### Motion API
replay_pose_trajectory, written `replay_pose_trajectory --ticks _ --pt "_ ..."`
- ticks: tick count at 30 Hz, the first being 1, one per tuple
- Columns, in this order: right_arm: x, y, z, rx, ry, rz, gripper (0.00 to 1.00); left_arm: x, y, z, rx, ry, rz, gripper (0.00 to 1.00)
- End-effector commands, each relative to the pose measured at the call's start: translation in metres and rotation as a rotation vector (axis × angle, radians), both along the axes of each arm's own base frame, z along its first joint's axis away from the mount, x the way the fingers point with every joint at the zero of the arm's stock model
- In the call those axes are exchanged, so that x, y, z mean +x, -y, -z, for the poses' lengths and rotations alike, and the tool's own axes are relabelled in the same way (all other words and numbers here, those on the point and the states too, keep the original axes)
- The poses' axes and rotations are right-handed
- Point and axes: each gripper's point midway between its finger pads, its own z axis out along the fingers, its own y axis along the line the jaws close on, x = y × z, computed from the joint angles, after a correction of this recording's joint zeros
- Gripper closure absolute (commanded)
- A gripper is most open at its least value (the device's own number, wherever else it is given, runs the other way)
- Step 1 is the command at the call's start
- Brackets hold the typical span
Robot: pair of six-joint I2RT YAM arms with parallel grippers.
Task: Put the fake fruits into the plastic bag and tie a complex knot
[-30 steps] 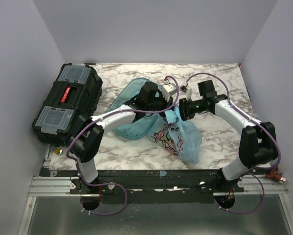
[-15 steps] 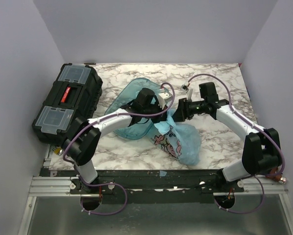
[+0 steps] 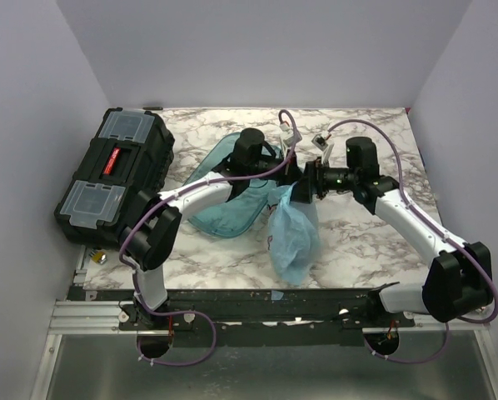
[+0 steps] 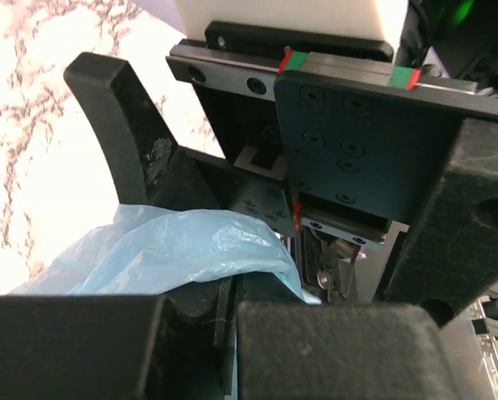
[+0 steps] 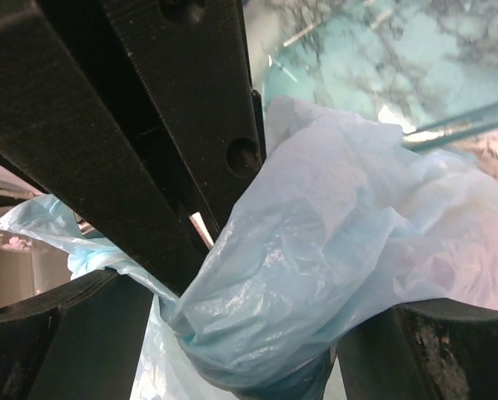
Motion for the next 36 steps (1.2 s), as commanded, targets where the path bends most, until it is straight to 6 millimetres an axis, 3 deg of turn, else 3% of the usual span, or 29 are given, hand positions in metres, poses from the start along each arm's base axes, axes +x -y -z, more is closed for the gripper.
replay_pose_trajectory --ticks 1,5,10,16,18,21,24,27,36 --pt "0.039 -0.014 -0.048 0.098 0.175 0.078 0.20 -0.040 0.008 -0.031 -0.069 0.009 0.209 1.00" --pt "0.024 -0.006 -0.028 0.047 0.141 0.066 0.18 -0.042 -0.001 0.000 -0.001 -0.016 0.213 1.00" --pt "0.002 0.029 -0.013 -0.070 0.093 0.073 0.12 -0.043 -0.014 0.032 0.058 -0.051 0.213 1.00" --pt "-0.005 0.071 -0.021 -0.129 0.052 0.076 0.10 -0.042 -0.014 0.035 0.065 -0.059 0.219 1.00" --pt "-0.007 0.081 -0.024 -0.142 0.057 0.080 0.17 -0.041 -0.013 0.033 0.063 -0.059 0.221 1.00" --pt "-0.010 0.093 -0.017 -0.179 0.049 0.092 0.43 -0.039 -0.012 0.032 0.061 -0.054 0.220 1.00" --pt "-0.022 0.088 -0.009 -0.147 0.038 0.035 0.57 -0.039 -0.012 0.032 0.060 -0.059 0.222 1.00" --pt "-0.025 0.079 -0.008 -0.072 0.009 0.009 0.58 -0.038 -0.011 0.029 0.054 -0.054 0.221 1.00" --pt "-0.008 0.039 -0.004 0.003 0.016 -0.017 0.61 -0.038 -0.009 0.032 0.054 -0.061 0.223 1.00"
